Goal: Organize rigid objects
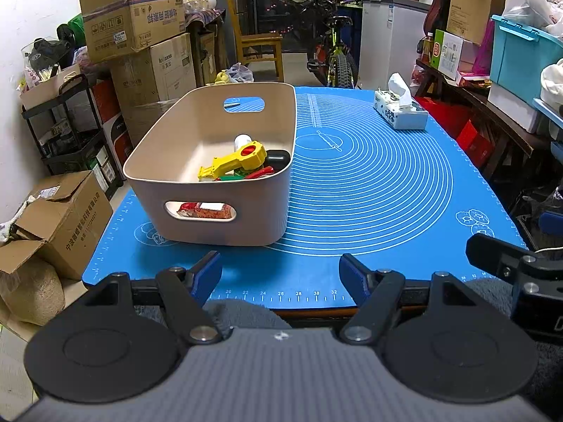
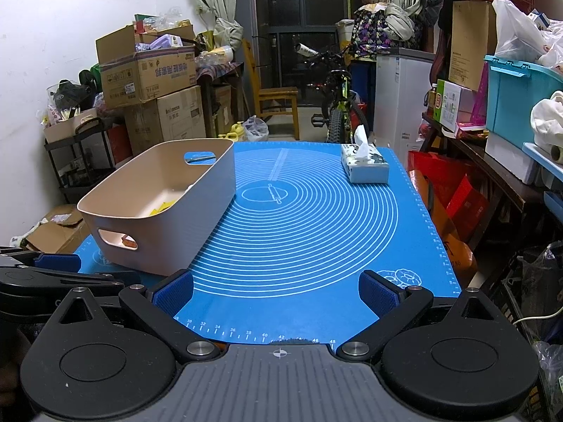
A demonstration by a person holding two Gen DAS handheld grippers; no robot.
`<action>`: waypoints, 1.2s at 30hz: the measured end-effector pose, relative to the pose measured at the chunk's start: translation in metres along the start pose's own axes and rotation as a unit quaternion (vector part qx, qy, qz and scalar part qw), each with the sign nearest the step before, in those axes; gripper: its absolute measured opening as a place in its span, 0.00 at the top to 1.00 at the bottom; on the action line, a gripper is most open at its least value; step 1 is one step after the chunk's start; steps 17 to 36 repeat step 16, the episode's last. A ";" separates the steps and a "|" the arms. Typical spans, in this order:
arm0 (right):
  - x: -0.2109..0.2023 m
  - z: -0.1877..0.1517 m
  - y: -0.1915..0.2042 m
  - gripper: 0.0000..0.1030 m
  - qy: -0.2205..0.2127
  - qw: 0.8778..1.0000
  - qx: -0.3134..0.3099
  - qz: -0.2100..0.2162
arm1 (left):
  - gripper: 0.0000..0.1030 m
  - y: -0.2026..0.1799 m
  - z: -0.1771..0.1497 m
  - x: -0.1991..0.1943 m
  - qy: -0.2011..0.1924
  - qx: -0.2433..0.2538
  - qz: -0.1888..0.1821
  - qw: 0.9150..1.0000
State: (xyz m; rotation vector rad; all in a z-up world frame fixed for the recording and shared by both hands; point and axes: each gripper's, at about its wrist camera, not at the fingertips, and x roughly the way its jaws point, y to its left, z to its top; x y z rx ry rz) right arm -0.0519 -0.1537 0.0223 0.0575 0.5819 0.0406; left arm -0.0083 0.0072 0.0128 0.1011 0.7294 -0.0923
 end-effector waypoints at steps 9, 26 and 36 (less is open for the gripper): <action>0.000 0.000 0.000 0.03 0.000 1.000 0.000 0.000 | 0.28 0.000 0.000 0.000 0.000 0.000 0.000 1.000; 0.001 -0.002 0.000 0.03 0.002 1.000 0.001 -0.001 | 0.28 0.000 0.002 -0.001 -0.004 0.000 0.001 1.000; 0.001 -0.002 0.000 0.03 0.002 1.000 0.001 -0.001 | 0.28 0.000 0.002 -0.001 -0.004 0.000 0.001 1.000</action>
